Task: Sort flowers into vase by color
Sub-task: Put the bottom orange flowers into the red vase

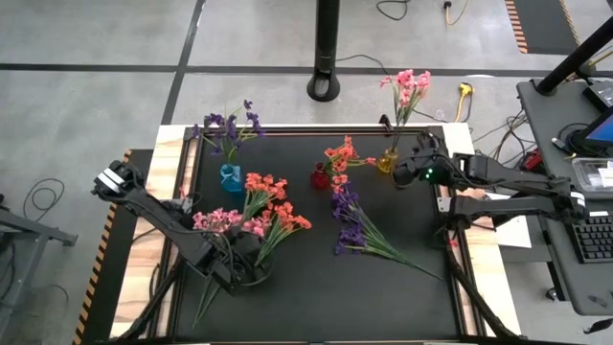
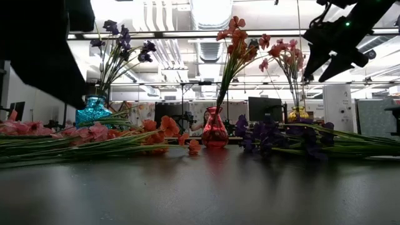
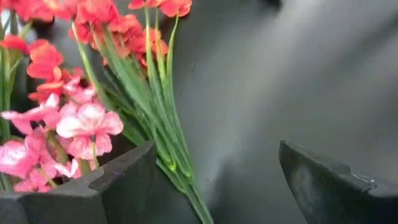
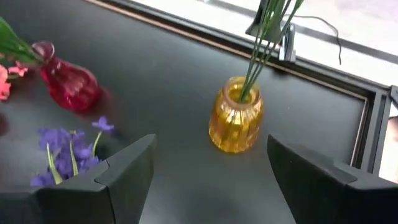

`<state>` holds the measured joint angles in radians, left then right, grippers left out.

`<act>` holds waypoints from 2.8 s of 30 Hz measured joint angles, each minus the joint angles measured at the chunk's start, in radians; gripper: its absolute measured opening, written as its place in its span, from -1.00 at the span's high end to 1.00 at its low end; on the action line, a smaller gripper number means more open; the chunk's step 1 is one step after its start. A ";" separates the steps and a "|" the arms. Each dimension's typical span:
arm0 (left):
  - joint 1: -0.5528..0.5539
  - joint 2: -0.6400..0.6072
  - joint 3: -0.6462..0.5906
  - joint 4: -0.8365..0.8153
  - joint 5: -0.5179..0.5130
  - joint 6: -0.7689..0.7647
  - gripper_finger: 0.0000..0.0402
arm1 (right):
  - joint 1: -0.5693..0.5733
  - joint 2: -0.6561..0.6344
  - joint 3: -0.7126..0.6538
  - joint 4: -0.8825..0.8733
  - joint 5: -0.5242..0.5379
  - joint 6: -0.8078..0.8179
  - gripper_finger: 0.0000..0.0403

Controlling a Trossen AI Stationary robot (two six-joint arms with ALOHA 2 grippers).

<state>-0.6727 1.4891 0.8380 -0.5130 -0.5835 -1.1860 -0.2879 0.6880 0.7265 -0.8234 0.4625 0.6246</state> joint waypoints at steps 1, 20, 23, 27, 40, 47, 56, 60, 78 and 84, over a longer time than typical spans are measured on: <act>0.000 0.000 -0.010 -0.001 0.000 -0.011 -0.60 | 0.008 0.000 0.000 -0.005 0.000 0.008 -0.48; 0.000 0.322 0.087 -0.103 -0.038 -0.125 -0.55 | 0.094 0.001 0.000 0.000 0.002 0.023 -0.46; 0.001 0.346 0.108 -0.114 -0.044 -0.136 -0.55 | 0.096 0.002 0.000 0.003 0.008 0.023 -0.48; 0.001 0.351 0.120 -0.133 -0.048 -0.171 -0.48 | 0.096 0.002 -0.001 0.006 0.008 0.023 -0.49; -0.002 0.334 0.123 -0.161 -0.018 -0.186 0.87 | 0.171 -0.004 -0.001 0.006 -0.018 0.043 -0.43; -0.007 0.305 0.233 -0.312 -0.022 -0.145 0.92 | 0.276 -0.006 -0.001 0.005 -0.018 0.091 -0.41; -0.045 0.190 0.432 -0.400 -0.163 0.108 0.98 | 0.458 -0.004 -0.004 0.010 -0.009 0.156 -0.37; -0.069 0.121 0.468 -0.257 -0.256 0.347 0.99 | 0.581 0.002 -0.041 0.059 0.048 0.196 -0.38; 0.039 0.028 -0.072 1.381 -0.039 1.391 1.00 | 1.035 0.394 -0.262 1.311 0.379 -0.507 -0.31; 0.063 0.141 -0.099 1.581 -0.034 1.434 1.00 | 1.028 0.607 -0.162 1.643 0.379 -0.832 -0.27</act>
<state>-0.6102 1.6297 0.7395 1.0676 -0.6180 0.2475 0.7398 1.2946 0.5649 0.8193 0.8419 -0.2071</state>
